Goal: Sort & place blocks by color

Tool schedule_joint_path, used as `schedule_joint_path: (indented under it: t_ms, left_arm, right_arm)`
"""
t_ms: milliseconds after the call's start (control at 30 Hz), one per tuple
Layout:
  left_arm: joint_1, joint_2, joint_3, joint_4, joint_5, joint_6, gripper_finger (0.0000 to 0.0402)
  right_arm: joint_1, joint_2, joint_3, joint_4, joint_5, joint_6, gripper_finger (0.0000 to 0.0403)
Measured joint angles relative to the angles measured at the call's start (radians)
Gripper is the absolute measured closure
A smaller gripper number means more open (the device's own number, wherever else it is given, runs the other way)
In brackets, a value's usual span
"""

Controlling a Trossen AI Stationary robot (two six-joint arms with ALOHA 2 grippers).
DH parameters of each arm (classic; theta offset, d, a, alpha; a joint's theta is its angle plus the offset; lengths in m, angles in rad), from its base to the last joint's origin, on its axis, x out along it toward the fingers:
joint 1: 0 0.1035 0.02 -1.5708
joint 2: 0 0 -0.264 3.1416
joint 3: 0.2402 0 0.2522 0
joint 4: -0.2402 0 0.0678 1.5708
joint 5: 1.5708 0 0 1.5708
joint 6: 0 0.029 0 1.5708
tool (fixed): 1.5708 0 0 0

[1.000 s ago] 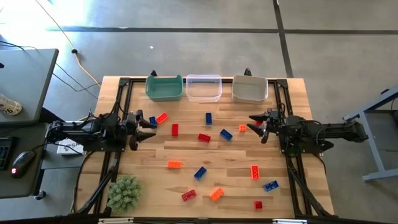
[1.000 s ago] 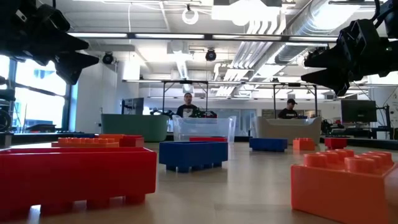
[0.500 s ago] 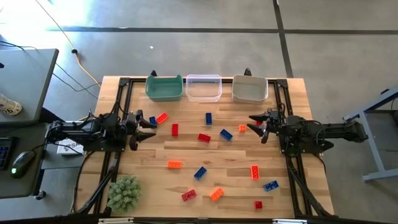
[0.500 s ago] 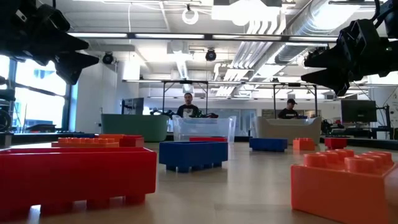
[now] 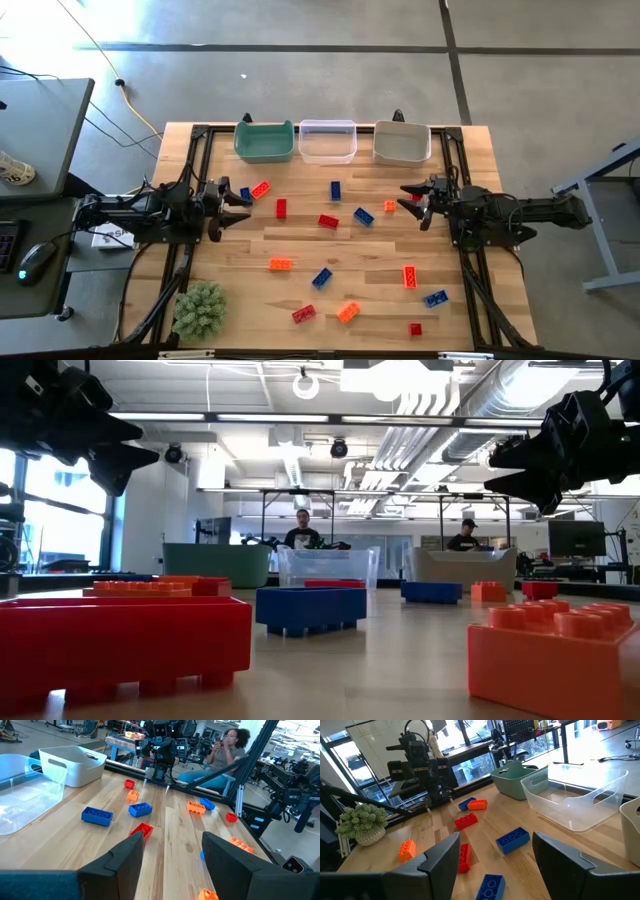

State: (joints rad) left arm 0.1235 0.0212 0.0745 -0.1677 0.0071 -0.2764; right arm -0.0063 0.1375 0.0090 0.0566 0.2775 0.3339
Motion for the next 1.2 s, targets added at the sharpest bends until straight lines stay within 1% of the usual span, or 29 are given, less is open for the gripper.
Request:
schedule_joint_path:
  t_ms: [800, 967, 1067, 1200]
  left_arm:
    - [0.000, 0.000, 0.000, 0.000, 0.000, 0.000, 0.0209]
    - [0.000, 0.000, 0.000, 0.000, 0.000, 0.000, 0.0209]
    - [0.000, 0.000, 0.000, 0.000, 0.000, 0.000, 0.0209]
    - [0.000, 0.000, 0.000, 0.000, 0.000, 0.000, 0.0209]
  right_arm:
    - [0.000, 0.000, 0.000, 0.000, 0.000, 0.005, 0.0167]
    - [0.000, 0.000, 0.004, 0.001, -0.001, 0.060, 0.0167]
    - [0.000, 0.000, 0.019, 0.005, -0.007, 0.066, 0.0167]
    - [0.000, 0.000, 0.064, 0.005, 0.014, 0.072, 0.0167]
